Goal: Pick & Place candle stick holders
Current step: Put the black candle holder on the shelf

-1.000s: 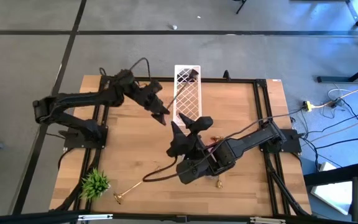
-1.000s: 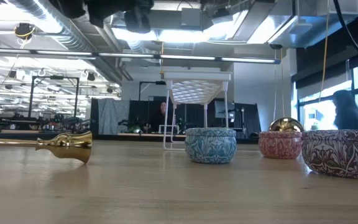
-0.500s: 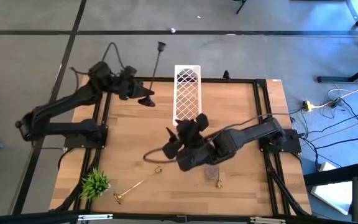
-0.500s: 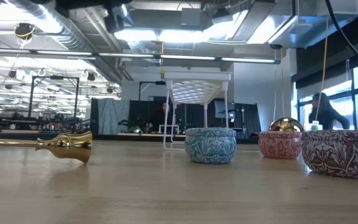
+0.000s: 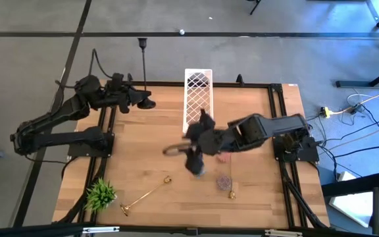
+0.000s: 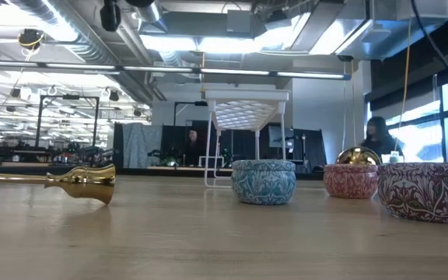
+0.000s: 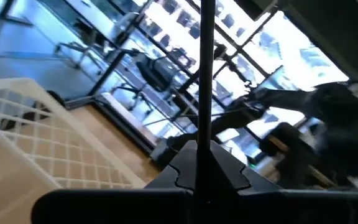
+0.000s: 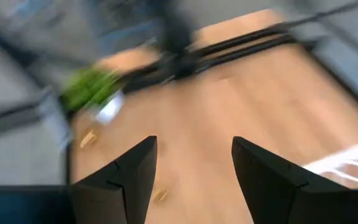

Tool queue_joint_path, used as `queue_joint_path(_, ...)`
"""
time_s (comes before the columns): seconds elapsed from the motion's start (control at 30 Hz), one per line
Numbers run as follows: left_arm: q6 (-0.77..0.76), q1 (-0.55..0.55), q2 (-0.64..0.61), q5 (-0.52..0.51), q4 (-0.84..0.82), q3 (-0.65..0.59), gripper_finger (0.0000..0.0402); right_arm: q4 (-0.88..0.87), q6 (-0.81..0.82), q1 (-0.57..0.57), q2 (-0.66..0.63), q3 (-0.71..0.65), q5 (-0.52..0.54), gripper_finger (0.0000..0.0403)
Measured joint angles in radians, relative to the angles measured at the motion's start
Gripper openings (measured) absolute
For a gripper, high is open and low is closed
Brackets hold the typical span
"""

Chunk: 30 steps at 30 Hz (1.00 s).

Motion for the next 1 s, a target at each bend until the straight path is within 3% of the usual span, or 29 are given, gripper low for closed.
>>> queue_joint_path(0.23,0.012,-0.034,0.026,-0.119,-0.050,0.000,0.0008,-0.004,-0.045,-0.022,0.006,-0.003,-0.019,0.0201)
queue_joint_path(0.43,-0.021,-0.032,0.130,-0.143,0.031,0.000,0.0008,0.002,-0.148,-0.047,-0.097,-0.158,-0.057,0.0172)
queue_joint_path(0.6,-0.083,-0.020,0.266,-0.143,0.256,0.000,0.0008,0.200,-0.170,-0.086,-0.364,-0.551,-0.061,0.0143)
queue_joint_path(0.8,-0.193,0.010,0.446,-0.115,0.547,0.000,0.0008,0.687,-0.157,-0.213,-0.771,-1.149,-0.222,0.0126)
queue_joint_path(0.9,-0.261,0.002,0.538,-0.091,0.678,0.009,0.0008,0.831,-0.152,-0.294,-0.931,-1.315,-0.268,0.0122)
queue_joint_path(1.0,-0.268,-0.033,0.617,-0.050,0.780,0.055,0.0008,0.888,-0.149,-0.367,-1.025,-1.376,-0.321,0.0122)
